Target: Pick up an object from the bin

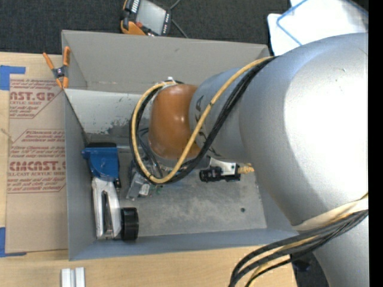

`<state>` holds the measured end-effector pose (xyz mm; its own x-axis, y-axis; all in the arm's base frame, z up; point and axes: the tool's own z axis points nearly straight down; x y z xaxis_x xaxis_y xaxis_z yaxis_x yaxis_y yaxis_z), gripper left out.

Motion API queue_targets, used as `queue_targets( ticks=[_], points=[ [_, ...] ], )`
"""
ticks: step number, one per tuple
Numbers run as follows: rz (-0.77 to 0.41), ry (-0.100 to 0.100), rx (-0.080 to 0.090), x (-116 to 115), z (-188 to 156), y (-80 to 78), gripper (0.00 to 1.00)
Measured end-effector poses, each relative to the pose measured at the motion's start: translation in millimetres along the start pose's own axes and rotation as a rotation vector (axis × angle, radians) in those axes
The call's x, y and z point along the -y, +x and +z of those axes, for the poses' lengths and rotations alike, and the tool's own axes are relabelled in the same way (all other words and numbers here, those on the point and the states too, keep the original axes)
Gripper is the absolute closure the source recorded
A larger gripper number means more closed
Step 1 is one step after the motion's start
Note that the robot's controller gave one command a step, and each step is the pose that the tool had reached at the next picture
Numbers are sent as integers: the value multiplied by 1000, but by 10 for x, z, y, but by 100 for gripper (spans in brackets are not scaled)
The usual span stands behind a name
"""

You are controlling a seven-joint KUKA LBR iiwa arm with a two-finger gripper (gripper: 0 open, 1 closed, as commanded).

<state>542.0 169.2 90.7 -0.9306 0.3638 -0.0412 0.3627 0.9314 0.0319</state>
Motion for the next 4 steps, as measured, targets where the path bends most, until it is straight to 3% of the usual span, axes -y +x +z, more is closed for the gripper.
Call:
queue_targets(
  ticks=[3, 4],
  points=[
    [-1, 0, -2, -11, -323, -1, 100],
    [-1, 7, -10, -5, -553, 8, 100]
  ],
)
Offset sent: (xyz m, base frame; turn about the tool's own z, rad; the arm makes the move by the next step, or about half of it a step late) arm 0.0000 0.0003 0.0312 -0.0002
